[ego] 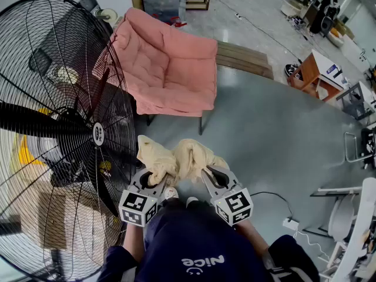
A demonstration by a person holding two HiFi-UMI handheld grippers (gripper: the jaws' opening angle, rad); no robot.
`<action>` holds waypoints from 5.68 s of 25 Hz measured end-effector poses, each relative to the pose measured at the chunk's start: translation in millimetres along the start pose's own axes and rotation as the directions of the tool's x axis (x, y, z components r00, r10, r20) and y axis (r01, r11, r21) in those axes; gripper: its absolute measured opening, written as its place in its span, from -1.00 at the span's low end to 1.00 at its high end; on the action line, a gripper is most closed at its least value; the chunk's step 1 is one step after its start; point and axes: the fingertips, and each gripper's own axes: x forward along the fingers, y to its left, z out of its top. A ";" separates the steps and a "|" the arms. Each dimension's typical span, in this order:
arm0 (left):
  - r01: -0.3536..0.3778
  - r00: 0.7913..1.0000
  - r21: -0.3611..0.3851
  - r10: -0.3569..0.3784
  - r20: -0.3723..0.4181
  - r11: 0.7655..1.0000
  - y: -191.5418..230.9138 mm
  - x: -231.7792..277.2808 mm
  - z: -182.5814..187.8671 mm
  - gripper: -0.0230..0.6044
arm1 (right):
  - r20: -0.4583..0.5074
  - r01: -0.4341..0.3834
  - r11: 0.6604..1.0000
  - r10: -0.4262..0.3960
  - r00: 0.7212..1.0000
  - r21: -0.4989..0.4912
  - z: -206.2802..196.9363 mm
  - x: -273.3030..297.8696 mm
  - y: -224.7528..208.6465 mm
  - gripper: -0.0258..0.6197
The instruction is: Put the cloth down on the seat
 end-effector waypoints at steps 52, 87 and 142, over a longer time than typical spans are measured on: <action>-0.125 0.992 -0.040 0.125 0.005 0.991 43.3 236.9 120.7 -0.58 | 0.003 -0.116 0.993 0.116 0.993 0.012 81.3 131.0 -246.5 -0.68; 0.056 0.997 0.008 -0.056 -0.060 0.998 261.7 378.3 209.7 -0.58 | -0.079 0.035 0.997 -0.030 0.996 0.064 159.2 342.3 -329.3 -0.68; 0.058 0.977 -0.242 -0.105 -0.188 0.968 406.0 593.5 215.4 -0.56 | -0.179 0.081 0.996 -0.071 0.981 0.047 162.5 554.1 -490.5 -0.68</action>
